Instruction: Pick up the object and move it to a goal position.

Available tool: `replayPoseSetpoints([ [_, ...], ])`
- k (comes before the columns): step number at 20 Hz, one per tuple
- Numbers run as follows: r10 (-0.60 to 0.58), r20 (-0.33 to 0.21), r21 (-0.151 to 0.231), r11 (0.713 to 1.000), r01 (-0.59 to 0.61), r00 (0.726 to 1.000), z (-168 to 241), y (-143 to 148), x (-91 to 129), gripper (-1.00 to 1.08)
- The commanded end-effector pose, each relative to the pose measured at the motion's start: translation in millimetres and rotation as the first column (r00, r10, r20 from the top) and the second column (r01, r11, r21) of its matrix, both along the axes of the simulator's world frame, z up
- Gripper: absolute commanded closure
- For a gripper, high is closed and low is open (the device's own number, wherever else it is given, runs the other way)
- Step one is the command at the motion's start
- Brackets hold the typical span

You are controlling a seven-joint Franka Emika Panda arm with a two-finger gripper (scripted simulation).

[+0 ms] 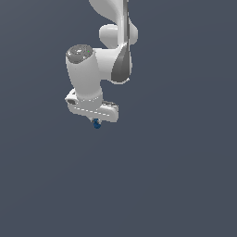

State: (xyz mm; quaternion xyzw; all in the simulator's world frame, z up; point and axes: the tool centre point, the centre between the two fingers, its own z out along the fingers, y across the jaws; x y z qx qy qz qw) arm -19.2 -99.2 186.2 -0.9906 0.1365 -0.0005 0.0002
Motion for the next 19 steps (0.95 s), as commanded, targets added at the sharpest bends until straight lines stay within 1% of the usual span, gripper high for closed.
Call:
replayPoseSetpoints([
  [1,0.001,-0.001,0.000,1.000,-0.001,1.000,22.9,-14.3,1.8,1.08],
  [5,0.001,-0.001,0.000,1.000,-0.001,1.000,50.2,-31.9,5.6,1.08],
  [10,0.001,-0.001,0.000,1.000,-0.001,1.000,71.7,-46.1,9.3,1.08],
  [14,0.001,-0.001,0.000,1.000,-0.001,1.000,79.4,-50.9,11.1,1.08],
  [19,0.001,-0.001,0.000,1.000,-0.001,1.000,78.5,-50.5,11.9,1.08],
])
